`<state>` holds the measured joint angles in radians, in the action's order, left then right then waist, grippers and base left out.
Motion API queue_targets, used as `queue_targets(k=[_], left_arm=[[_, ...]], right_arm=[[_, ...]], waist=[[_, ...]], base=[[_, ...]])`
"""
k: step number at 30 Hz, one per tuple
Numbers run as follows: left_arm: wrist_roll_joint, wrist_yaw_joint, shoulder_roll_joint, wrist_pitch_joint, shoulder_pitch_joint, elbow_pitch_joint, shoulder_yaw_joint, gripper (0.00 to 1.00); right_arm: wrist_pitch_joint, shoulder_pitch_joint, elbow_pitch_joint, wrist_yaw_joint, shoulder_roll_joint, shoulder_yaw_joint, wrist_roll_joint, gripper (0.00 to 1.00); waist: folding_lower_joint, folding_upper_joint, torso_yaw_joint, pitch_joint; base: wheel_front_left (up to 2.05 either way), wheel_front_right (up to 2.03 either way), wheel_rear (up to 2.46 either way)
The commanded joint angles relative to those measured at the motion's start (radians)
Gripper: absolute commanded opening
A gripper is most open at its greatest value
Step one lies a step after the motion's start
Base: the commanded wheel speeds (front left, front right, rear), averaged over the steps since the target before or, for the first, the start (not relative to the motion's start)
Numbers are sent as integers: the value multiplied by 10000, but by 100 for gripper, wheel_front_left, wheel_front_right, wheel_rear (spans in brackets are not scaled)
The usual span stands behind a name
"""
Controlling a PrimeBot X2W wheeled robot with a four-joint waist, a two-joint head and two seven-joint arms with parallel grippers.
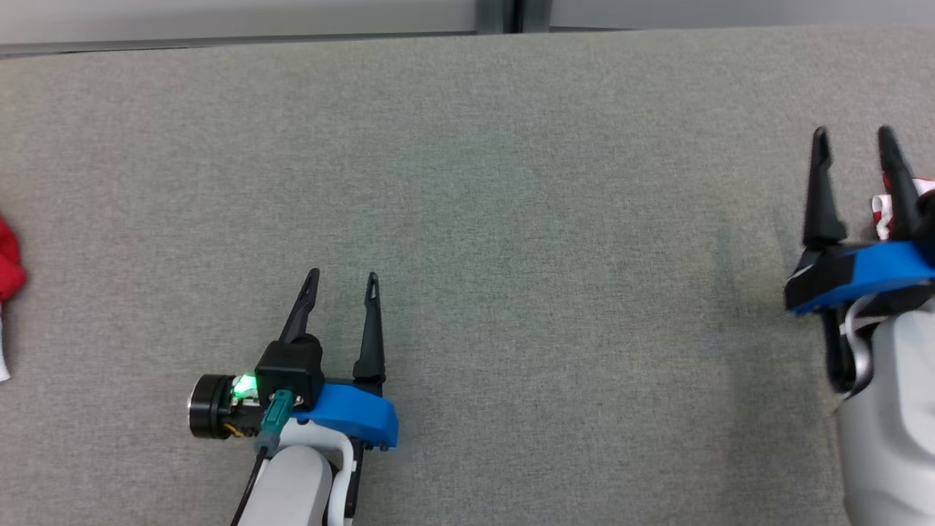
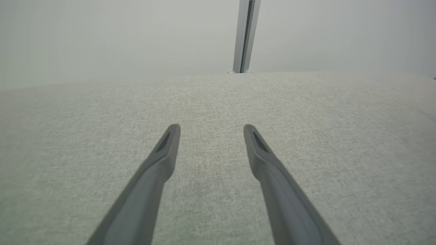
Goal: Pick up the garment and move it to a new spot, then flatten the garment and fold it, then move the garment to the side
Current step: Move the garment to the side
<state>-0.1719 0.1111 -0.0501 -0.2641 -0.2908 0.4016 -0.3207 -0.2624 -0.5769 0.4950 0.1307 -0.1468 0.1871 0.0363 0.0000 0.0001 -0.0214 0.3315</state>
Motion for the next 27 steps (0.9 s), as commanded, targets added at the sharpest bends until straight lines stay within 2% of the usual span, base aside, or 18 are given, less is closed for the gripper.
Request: queue_targets(k=[1,8,12,19,27], left_arm=[[-30,59,-3,-4,133,-37,88,100],[-109,163,3,-4,688,-112,610,100],[-6,100,3,-4,972,43,881,100],[-62,42,4,-4,1564,113,1229,100],[36,-45,1,-4,2145,248,1469,100]], right_arm=[[-32,261,-80,1,74,-72,85,100],[-32,1844,-277,1,609,-1473,291,100],[-32,2492,-257,1,785,-1669,397,100],[-32,3319,-268,1,940,-1385,721,100],[-34,3707,-135,1,944,-1857,977,100]], waist=[[0,-1,17,-63],[0,-1,429,-759],[0,-1,527,-1138],[0,-1,568,-1915],[0,-1,519,-2702]], base=[[0,0,0],[0,0,0],[0,0,0],[0,0,0],[0,0,0]])
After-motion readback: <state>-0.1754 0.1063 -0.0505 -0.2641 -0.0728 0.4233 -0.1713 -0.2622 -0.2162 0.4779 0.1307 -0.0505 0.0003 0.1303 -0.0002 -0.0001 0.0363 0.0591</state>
